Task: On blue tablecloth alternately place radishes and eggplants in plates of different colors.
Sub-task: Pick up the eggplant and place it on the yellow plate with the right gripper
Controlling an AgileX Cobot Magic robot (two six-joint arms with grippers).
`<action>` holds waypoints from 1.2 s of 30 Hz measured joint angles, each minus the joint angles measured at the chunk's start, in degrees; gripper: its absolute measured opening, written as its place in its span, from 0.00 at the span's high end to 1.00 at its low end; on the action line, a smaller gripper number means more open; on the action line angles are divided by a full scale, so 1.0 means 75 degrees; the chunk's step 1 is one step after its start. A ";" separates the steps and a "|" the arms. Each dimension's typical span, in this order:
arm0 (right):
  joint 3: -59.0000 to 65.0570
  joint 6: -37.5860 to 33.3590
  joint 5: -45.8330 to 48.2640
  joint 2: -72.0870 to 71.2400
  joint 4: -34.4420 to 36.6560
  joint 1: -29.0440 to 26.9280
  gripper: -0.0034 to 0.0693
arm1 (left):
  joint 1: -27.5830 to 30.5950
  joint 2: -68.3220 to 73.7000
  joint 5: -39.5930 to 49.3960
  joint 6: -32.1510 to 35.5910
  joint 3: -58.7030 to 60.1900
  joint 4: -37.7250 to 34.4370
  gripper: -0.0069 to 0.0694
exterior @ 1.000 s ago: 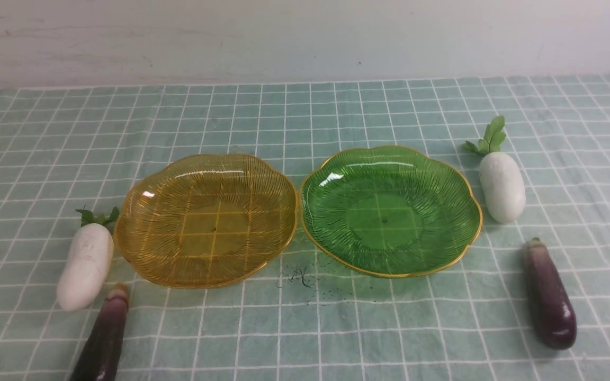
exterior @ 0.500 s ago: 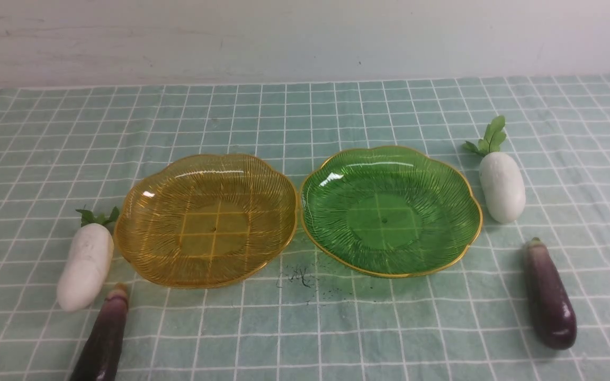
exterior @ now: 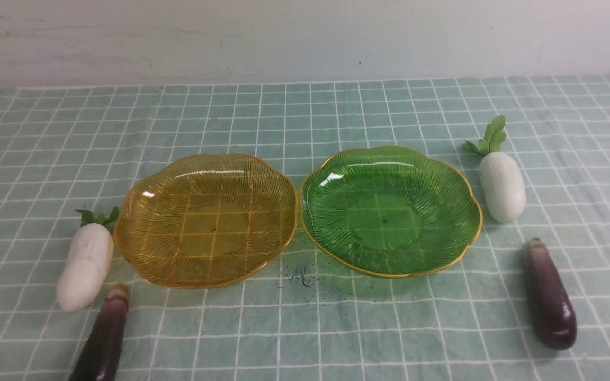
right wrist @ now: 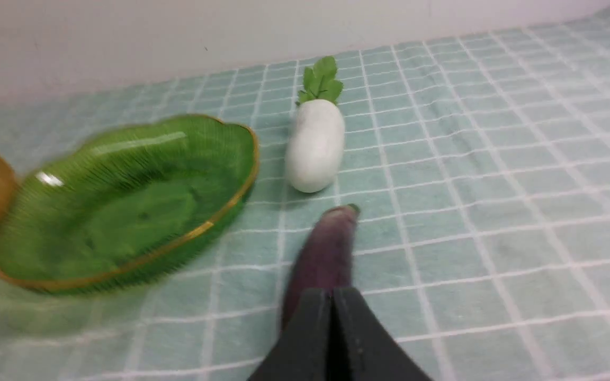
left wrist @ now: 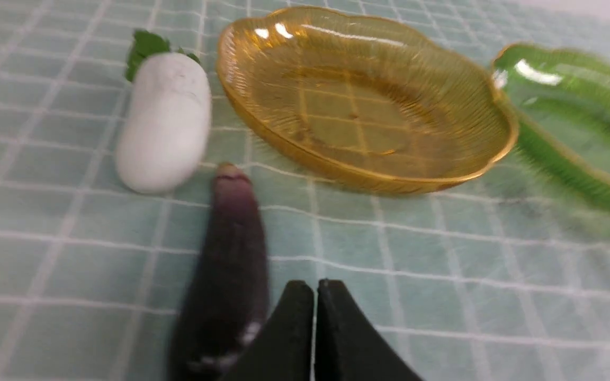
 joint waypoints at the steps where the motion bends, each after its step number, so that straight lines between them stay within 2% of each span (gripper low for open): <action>1: 0.0000 0.0254 -0.0012 0.0000 0.0541 0.0000 0.97 | 0.0000 0.0000 0.0000 -0.0270 0.0000 -0.0574 0.92; 2: 0.0014 0.0661 -0.0018 0.0000 0.1360 0.0000 0.97 | 0.0000 0.0000 0.0000 -0.0640 0.0000 -0.1443 0.92; 4: 0.0020 0.0980 -0.0028 0.0000 0.2486 0.0000 0.97 | 0.0000 0.0000 -0.0009 -0.0993 0.0000 -0.2502 0.92; 7: 0.0020 0.1134 -0.0156 0.0000 0.3536 0.0000 0.97 | 0.0000 0.0000 -0.0035 -0.1161 0.0000 -0.3801 0.92; 9: 0.0020 0.1161 -0.0393 0.0000 0.3988 0.0000 0.97 | -0.0006 0.0000 -0.0137 -0.1179 0.0000 -0.4319 0.92; 13: 0.0020 0.1090 -0.0636 0.0000 0.4125 0.0000 0.97 | -0.0006 0.0000 -0.0337 -0.1227 0.0000 -0.4642 0.92; 16: -0.0137 0.0186 -0.0750 0.0000 0.4133 0.0000 0.97 | -0.0006 0.0000 -0.0255 -0.0997 -0.0147 -0.5435 0.92; 19: -0.0840 -0.0894 -0.0718 0.0054 0.4107 0.0000 0.97 | -0.0021 0.0000 -0.0166 -0.0053 -0.0883 -0.5732 0.92; 20: -0.0840 -0.0980 -0.0718 0.0076 0.4098 0.0000 0.97 | -0.0021 0.0011 -0.0166 0.0108 -0.1005 -0.5753 0.92; 21: -0.1349 -0.1631 -0.0605 0.0346 0.3977 0.0000 0.97 | -0.0029 0.0102 -0.0106 0.0542 -0.1310 -0.5804 0.92; 23: -0.2015 -0.2298 -0.0145 0.1190 0.3780 0.0000 0.97 | -0.0029 0.0667 0.0371 0.1224 -0.1943 -0.5794 0.92; 28: -0.3117 -0.2820 0.1439 0.3253 0.3071 0.0000 0.97 | -0.0029 0.2370 0.1701 0.1658 -0.2452 -0.5119 0.92; 31: -0.3776 -0.2766 0.2354 0.5029 0.2282 0.0000 0.97 | -0.0029 0.3873 0.2786 0.1878 -0.2872 -0.4045 0.92; 36: -0.4681 -0.2428 0.2813 0.7300 0.1254 0.0000 0.91 | -0.0029 0.5678 0.3931 0.2044 -0.3970 -0.2078 0.92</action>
